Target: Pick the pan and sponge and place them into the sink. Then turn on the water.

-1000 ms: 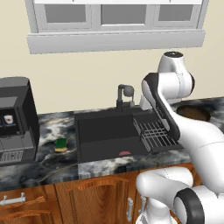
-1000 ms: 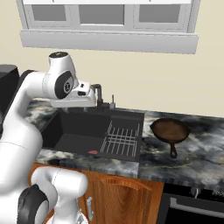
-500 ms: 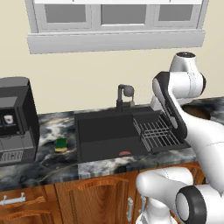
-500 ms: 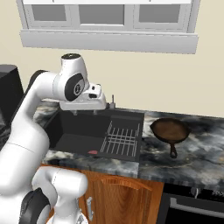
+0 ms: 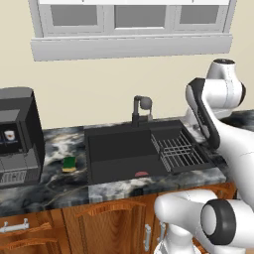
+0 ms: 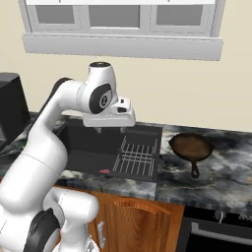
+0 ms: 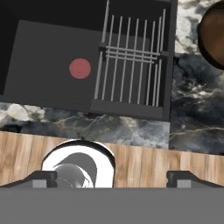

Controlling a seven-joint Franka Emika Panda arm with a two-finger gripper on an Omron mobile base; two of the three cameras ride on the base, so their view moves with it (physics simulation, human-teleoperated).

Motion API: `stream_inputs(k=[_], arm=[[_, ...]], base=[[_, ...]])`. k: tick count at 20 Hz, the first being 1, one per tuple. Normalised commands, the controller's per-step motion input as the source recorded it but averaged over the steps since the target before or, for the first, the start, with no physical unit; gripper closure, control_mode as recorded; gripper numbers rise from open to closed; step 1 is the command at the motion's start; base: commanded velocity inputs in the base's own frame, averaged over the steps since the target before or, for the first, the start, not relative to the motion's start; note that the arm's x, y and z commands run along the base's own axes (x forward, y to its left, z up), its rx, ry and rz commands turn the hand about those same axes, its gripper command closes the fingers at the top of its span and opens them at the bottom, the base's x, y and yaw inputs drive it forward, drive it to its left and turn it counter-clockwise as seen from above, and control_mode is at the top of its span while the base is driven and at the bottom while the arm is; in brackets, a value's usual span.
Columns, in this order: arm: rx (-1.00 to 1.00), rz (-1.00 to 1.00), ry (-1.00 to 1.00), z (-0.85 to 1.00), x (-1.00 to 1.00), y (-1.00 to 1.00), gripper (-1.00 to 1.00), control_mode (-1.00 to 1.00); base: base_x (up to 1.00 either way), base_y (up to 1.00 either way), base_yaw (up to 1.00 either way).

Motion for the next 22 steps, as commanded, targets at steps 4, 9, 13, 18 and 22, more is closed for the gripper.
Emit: stream_inputs(k=[4,9,13,18,22], arm=[[-0.01,0.0,0.01,-0.19,0.01,-0.52,-1.0,-1.0],[-0.02,0.0,0.0,-0.2,0.04,-0.49,-1.0,-1.0],[-0.02,0.0,0.0,-0.17,0.03,-0.48,-1.0,-1.0],[-0.02,-0.01,0.0,-0.14,0.02,-0.46,-1.0,-1.0],[0.0,-0.01,0.0,-0.1,0.0,-0.44,-1.0,-1.0]], base=[[0.0,0.0,0.0],[0.0,0.0,0.0],[0.0,0.0,0.0],[0.0,0.0,0.0],[0.0,0.0,0.0]])
